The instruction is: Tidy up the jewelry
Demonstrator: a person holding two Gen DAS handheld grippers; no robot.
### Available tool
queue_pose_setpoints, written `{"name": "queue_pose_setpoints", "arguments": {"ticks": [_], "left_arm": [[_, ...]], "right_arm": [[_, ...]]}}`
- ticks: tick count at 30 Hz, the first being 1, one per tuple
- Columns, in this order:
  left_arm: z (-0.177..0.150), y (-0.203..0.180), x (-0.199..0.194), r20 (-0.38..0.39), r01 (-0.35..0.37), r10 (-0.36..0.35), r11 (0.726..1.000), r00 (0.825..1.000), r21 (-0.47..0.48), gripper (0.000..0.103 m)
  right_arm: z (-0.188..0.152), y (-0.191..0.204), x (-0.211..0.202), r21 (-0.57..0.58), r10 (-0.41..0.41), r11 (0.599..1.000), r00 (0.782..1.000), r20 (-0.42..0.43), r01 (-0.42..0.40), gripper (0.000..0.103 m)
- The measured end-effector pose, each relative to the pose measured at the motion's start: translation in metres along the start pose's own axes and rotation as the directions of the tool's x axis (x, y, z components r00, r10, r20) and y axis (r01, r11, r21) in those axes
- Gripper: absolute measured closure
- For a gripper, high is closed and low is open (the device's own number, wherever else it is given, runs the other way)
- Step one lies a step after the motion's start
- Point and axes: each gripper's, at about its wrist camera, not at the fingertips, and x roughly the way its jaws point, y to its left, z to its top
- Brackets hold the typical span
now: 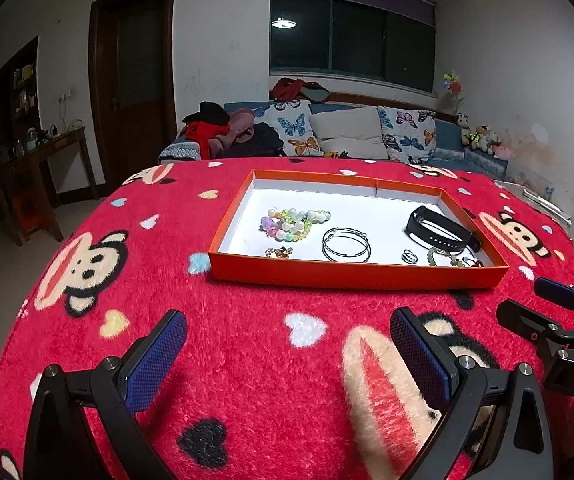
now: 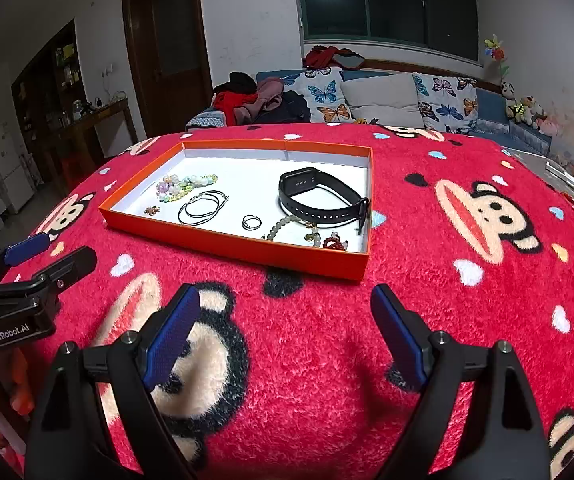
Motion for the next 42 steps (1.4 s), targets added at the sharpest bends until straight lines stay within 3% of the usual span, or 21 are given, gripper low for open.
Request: {"name": "queue_pose_setpoints", "arguments": {"ticks": [42], "left_arm": [[-0.0017,-0.0039,0.0001,-0.003,-0.006,0.006,1.000,1.000,0.014,0.000]], "right_arm": [[-0.0038,0.0030,0.0035,-0.002,0.006,1.000,1.000,-0.020,-0.006,0.015]]}}
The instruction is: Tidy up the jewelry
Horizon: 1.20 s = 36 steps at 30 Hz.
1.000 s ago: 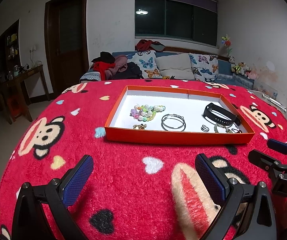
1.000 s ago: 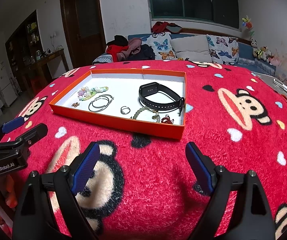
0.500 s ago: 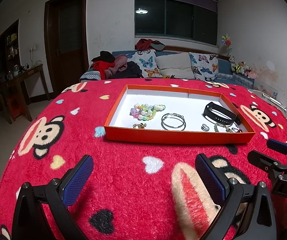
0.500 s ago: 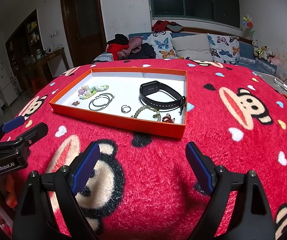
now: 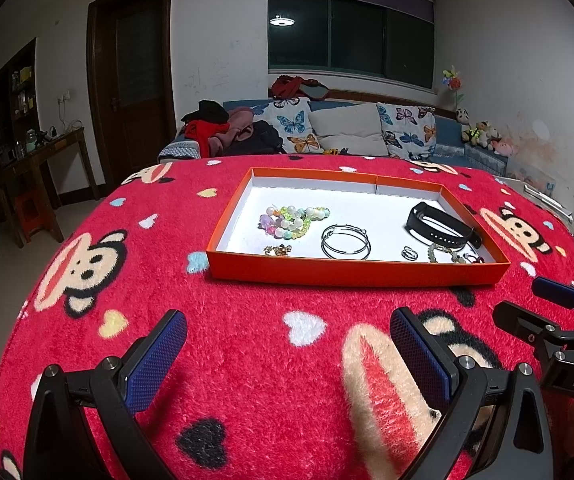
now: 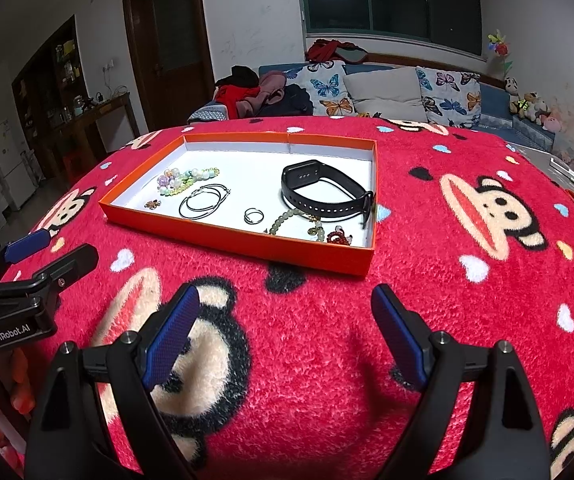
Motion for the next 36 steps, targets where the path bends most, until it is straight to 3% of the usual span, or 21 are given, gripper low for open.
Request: {"name": "queue_pose_setpoints", "arguments": {"ticks": [36], "left_arm": [[-0.0005,0.0006,-0.0024,0.014,-0.006,0.006,1.000,1.000,-0.002,0.000]], "right_arm": [[0.0010,0.0000,-0.0003,0.000,0.000,1.000,1.000,0.002,0.000,0.015]]}}
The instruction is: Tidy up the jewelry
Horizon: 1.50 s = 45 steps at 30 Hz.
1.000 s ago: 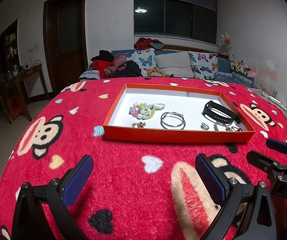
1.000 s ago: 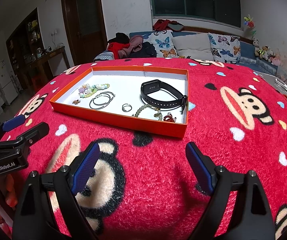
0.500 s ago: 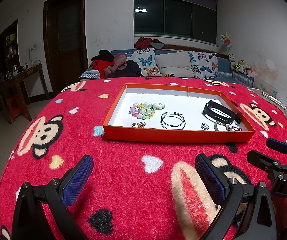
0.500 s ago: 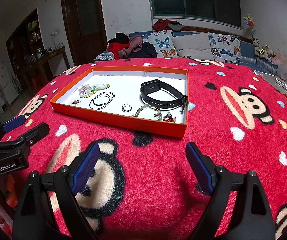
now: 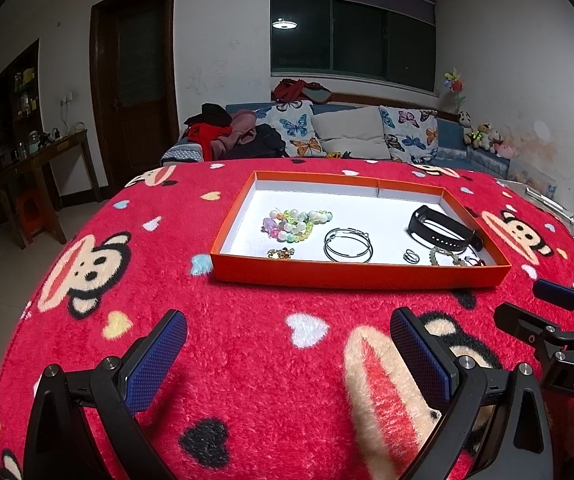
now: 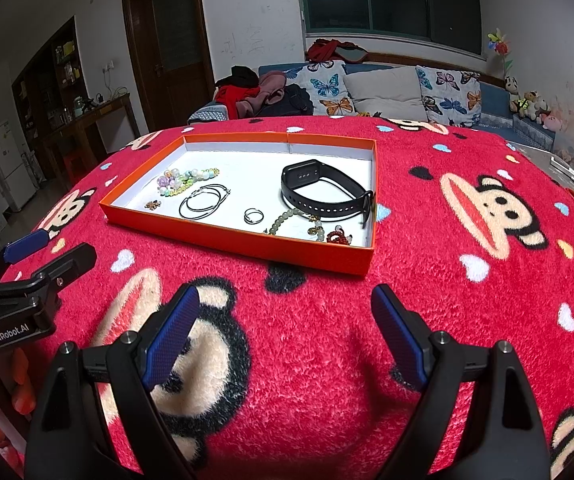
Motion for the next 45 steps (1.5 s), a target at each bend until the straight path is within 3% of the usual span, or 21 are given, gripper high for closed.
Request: {"name": "queue_pose_setpoints", "arguments": {"ticks": [45], "left_arm": [[0.0024,-0.0049,-0.0040,0.007,0.004,-0.004,1.000,1.000,0.025,0.000]], "right_arm": [[0.0003,0.0009,-0.0005,0.002,0.003,1.000,1.000,-0.003,-0.003,0.015]]}}
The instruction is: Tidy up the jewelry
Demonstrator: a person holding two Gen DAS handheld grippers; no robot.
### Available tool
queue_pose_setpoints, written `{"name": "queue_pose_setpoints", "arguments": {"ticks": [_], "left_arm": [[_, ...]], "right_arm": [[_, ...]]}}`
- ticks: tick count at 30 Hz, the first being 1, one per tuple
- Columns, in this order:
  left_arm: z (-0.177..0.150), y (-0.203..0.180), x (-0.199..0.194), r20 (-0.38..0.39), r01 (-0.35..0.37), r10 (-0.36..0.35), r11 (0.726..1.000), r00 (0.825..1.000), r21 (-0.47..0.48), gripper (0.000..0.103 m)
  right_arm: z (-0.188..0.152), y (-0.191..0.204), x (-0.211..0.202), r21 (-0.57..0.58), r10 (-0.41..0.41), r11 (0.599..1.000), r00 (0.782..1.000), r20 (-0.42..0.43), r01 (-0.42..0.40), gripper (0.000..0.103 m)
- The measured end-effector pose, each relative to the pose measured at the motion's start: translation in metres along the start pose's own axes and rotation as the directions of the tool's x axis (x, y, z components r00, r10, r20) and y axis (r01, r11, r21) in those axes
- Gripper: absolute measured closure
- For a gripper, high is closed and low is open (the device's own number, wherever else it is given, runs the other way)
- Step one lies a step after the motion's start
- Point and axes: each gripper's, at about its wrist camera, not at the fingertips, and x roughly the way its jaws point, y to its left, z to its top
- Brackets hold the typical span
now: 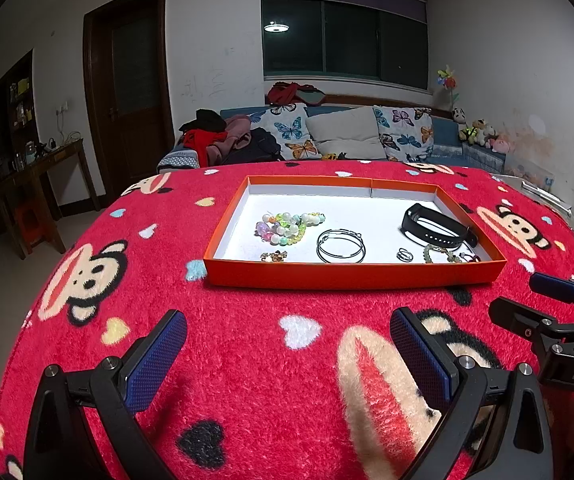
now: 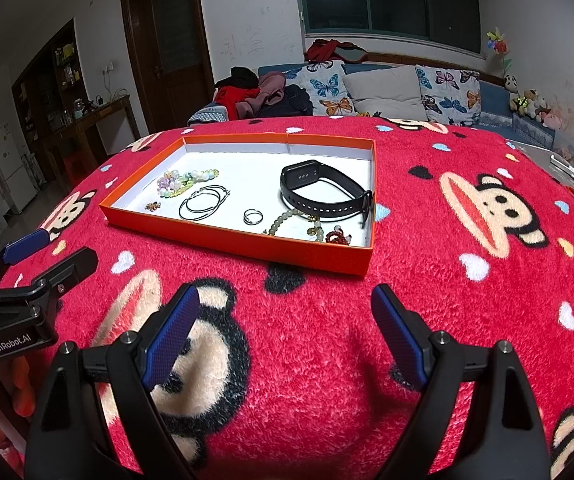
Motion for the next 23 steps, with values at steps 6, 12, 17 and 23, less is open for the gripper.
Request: {"name": "queue_pose_setpoints", "arguments": {"ticks": [6,12,17,23], "left_arm": [[0.0004,-0.0002,0.0008,-0.003,0.001,-0.001,1.000,1.000,0.004,0.000],[0.0006,-0.0004,0.0019,-0.005,0.001,-0.001,1.000,1.000,0.007,0.000],[0.0006,-0.0010,0.0040,-0.010,-0.002,0.002,1.000,1.000,0.012,0.000],[0.0002,-0.0009,0.0058,-0.015,0.001,-0.001,1.000,1.000,0.015,0.000]], "right_arm": [[0.0001,0.0002,0.0002,0.000,0.000,1.000,1.000,-0.001,0.000,0.015],[0.0001,0.0019,0.0011,-0.002,0.002,1.000,1.000,-0.005,-0.002,0.015],[0.0005,0.0017,0.0013,-0.001,0.003,1.000,1.000,-0.005,-0.003,0.015],[0.0002,0.0022,0.0025,-0.002,0.005,1.000,1.000,-0.007,-0.005,0.015]]}}
